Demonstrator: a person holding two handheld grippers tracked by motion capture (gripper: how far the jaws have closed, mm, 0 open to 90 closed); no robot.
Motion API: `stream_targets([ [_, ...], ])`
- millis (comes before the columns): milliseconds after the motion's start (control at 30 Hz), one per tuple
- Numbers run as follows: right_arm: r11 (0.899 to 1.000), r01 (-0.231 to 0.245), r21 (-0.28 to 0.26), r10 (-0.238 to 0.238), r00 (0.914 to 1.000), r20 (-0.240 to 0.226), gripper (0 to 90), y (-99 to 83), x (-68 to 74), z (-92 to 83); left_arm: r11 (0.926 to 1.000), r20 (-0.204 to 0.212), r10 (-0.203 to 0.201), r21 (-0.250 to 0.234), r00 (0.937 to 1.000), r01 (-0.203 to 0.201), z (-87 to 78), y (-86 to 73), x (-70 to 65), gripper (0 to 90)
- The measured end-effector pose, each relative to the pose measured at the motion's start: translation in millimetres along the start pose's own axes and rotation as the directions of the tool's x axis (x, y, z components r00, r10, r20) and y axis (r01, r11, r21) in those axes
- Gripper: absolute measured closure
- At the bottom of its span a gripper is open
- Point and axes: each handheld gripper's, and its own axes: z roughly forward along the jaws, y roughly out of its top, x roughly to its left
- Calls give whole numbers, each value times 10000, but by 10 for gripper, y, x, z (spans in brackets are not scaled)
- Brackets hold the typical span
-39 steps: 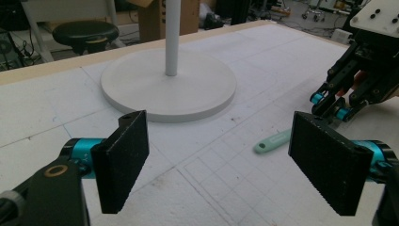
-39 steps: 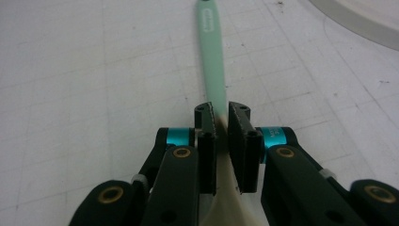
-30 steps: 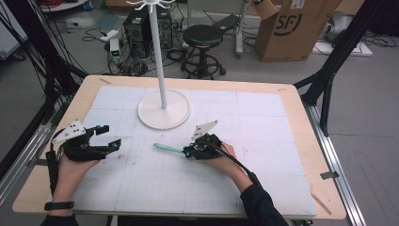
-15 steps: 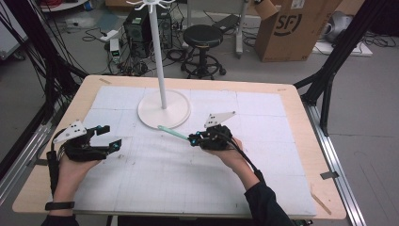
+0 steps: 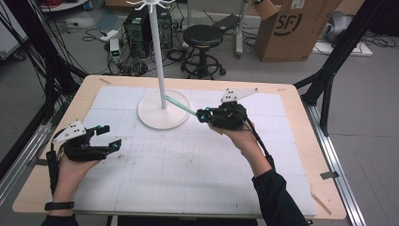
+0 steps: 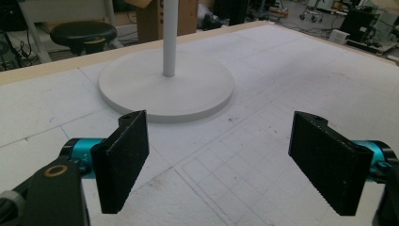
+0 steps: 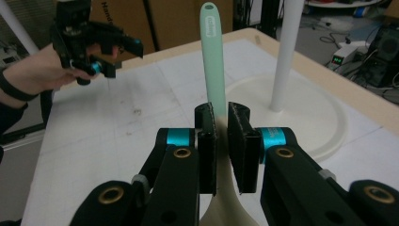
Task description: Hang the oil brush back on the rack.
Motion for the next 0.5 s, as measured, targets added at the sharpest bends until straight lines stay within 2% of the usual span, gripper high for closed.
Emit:
stream_targets([
  [33, 9998, 53, -177, -52, 10000, 27, 826, 103, -17, -68, 10000, 16, -4, 11, 10000, 4, -1, 1, 0, 212],
  [67, 9998, 53, -177, -52, 10000, 27, 826, 103, -17, -68, 10000, 15, 14, 6, 10000, -14, -2, 1, 1, 212],
  [167, 9985, 88, -535, -83, 9999, 90, 826, 294, -42, -192, 10000, 26, 26, 10, 10000, -26, -1, 1, 0, 212],
  [200, 9985, 88, -535, -83, 9999, 90, 826, 294, -42, -192, 10000, 28, 29, 20, 10000, -29, 0, 1, 0, 212],
  [300, 9963, 201, -835, -186, 9996, 190, 826, 465, -59, -299, 10000, 29, 40, 21, 10000, -41, 0, 1, -1, 212],
  [500, 9935, 321, -1089, -288, 9991, 313, 827, 670, -78, -410, 10000, 105, 35, 11, 9999, -35, -1, 0, 0, 211],
])
